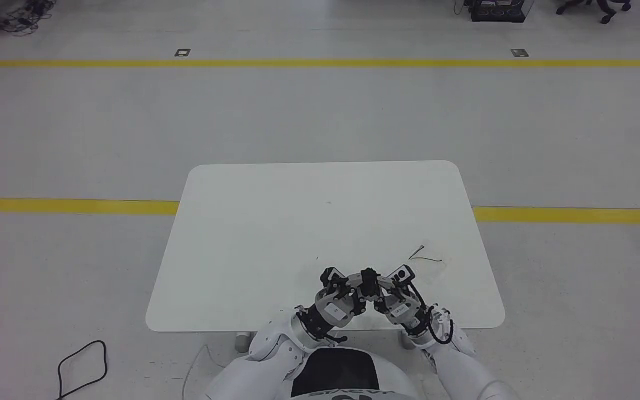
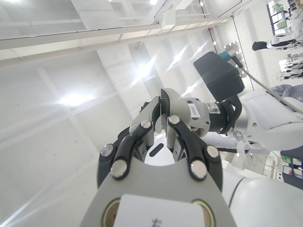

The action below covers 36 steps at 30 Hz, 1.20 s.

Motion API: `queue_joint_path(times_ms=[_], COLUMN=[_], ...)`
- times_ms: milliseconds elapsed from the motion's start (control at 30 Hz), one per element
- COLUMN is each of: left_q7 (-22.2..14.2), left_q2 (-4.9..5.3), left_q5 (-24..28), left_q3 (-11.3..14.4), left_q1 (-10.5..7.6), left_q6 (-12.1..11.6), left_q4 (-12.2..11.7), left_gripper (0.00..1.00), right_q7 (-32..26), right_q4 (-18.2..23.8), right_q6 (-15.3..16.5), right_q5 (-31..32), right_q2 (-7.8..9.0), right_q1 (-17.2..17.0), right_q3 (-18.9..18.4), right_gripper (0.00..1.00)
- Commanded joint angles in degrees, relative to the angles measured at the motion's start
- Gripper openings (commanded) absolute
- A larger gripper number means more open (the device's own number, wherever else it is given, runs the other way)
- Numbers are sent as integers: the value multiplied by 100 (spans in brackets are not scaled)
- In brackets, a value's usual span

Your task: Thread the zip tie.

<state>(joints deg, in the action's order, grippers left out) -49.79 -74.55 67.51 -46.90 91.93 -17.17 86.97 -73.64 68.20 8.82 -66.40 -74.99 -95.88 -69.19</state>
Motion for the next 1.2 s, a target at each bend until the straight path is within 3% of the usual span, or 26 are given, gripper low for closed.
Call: queue_joint_path(times_ms=[0,233,400,433,467,500,533,567,867,967,1100,1167], left_q7=[0,0,0,0,0,0,0,0,77,293,743,926], left_q2=[0,0,0,0,0,0,0,0,-1,-9,11,30], left_q5=[0,0,0,0,0,0,0,0,-11,33,229,330], left_q3=[0,0,0,0,0,0,0,0,0,16,-143,-293], left_q1=[0,0,0,0,0,0,0,0,-3,50,249,408], left_q6=[0,0,0,0,0,0,0,0,1,-51,-231,-231], left_q4=[0,0,0,0,0,0,0,0,7,168,394,672], left_gripper=[0,0,0,0,0,0,0,0,0,0,0,0], right_q7=[23,142,309,313,315,311,276,162,162,540,695,821], right_q4=[-13,-97,-140,-105,-56,17,125,287,287,474,788,929], right_q6=[15,98,326,362,399,456,523,644,644,1066,1066,1066], right_q5=[-8,93,248,226,217,187,150,60,60,514,723,886], right_q2=[2,23,72,89,103,117,131,144,144,171,219,237], right_q1=[1,8,-1,-20,-38,-65,-99,-162,-162,-170,-310,-386], right_q3=[-15,-94,-315,-406,-479,-569,-660,-770,-770,-919,-1237,-1440], right_gripper=[0,0,0,7,35,76,100,100,100,100,100,100])
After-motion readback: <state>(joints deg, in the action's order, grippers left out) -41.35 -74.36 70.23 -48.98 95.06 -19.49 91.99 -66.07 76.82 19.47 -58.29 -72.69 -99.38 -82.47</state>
